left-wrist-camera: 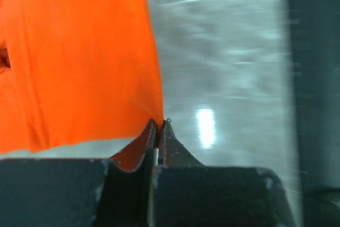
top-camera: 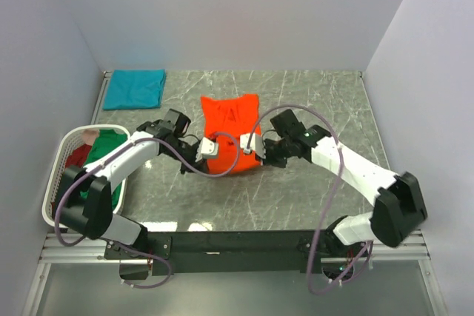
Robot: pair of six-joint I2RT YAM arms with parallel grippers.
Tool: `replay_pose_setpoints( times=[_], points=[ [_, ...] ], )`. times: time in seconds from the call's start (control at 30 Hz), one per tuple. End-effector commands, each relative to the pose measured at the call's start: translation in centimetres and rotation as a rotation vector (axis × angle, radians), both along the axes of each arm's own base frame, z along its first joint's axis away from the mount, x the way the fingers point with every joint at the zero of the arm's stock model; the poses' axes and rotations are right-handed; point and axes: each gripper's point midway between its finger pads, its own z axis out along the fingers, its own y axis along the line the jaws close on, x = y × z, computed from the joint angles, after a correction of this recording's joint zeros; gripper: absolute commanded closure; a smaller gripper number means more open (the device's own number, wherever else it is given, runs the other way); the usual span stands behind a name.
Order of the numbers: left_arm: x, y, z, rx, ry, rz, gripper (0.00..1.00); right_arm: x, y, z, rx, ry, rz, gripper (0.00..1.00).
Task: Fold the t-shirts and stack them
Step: Fold the tshirt
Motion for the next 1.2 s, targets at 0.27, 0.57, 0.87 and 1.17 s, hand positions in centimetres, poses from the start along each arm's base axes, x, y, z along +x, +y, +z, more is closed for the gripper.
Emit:
replay_pose_setpoints(
  times=[0.27,0.57,0.87,1.17],
  points=[
    [1.0,0.0,6.5,-0.121,0.243,0.087,1.0,-1.1,-0.6,3.6,0.044,0.079,0.069,1.0],
    [18.9,0.4,5.3,-0.13,0.304,0.372,0.99,13.8,0.5,0.7,-0.003,0.036,-0.016,1.0],
    [23.9,1.7,-4.9,0.022,0.437,0.668,0.99,18.9,1.1,-5.8,-0.091,0.083,-0.111,1.0],
    [15.3,2.0,-6.9,0.076,0.678,0.694,0.99,11.5,1.3,-7.7,-0.129,0.223,-0.087,1.0]
  ],
)
